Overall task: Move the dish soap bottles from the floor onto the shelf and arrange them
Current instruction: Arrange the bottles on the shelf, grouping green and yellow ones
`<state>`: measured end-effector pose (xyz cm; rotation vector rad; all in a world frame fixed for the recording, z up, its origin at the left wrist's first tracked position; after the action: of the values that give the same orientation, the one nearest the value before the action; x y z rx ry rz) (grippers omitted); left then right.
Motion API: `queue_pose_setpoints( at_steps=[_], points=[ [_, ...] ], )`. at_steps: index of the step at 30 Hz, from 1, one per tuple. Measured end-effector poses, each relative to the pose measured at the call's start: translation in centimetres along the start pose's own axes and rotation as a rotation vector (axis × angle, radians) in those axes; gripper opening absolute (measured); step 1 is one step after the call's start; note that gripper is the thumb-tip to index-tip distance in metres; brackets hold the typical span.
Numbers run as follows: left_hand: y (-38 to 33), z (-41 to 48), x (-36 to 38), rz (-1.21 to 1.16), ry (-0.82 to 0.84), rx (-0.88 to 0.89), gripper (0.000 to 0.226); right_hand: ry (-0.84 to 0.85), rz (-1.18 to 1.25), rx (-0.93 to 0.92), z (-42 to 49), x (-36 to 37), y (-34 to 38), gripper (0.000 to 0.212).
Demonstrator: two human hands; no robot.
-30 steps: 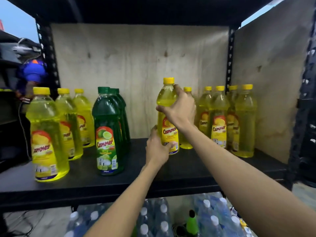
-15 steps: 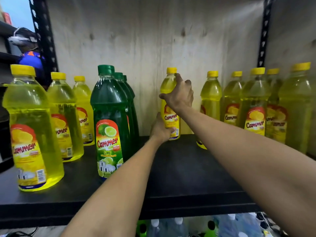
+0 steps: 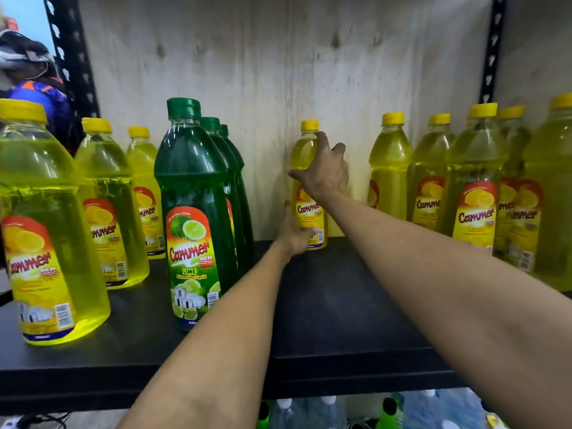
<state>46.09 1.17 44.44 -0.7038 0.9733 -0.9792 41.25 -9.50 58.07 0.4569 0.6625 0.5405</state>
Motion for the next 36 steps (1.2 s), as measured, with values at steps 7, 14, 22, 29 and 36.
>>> queue_pose_setpoints(
  at_steps=[7, 14, 22, 29, 36],
  points=[
    [0.7, -1.1, -0.1, 0.08, -0.011, -0.111, 0.053, 0.221, 0.087, 0.061, -0.4, -0.1, -0.8, 0.097],
    [-4.8, -5.7, -2.0, 0.212, -0.274, 0.014, 0.065, -0.066, 0.133, -0.112, -3.2, -10.7, -1.8, 0.074],
    [-6.8, -7.3, 6.7, -0.081, 0.129, -0.097, 0.121, -0.077, 0.086, 0.086, -1.7, -12.8, -6.4, 0.108],
    [-5.6, -6.3, 9.8, -0.042, 0.288, -0.105, 0.11, -0.086, 0.068, 0.158, -0.4, -11.8, -9.0, 0.091],
    [-6.0, -6.4, 9.8, -0.079, 0.27, -0.091, 0.097, -0.126, 0.09, 0.123, -0.7, -12.6, -8.9, 0.087]
  ],
)
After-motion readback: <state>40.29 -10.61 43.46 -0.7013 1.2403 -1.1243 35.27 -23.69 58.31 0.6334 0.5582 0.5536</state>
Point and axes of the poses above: each hand's wrist, its own z-axis towards the middle knuckle, its own x-axis out of the palm, y = z × x, the point moved 10 cm from there along z, towards the middle knuckle, and after that the axes turned 1 degree about -y, right-handed, at the moved point
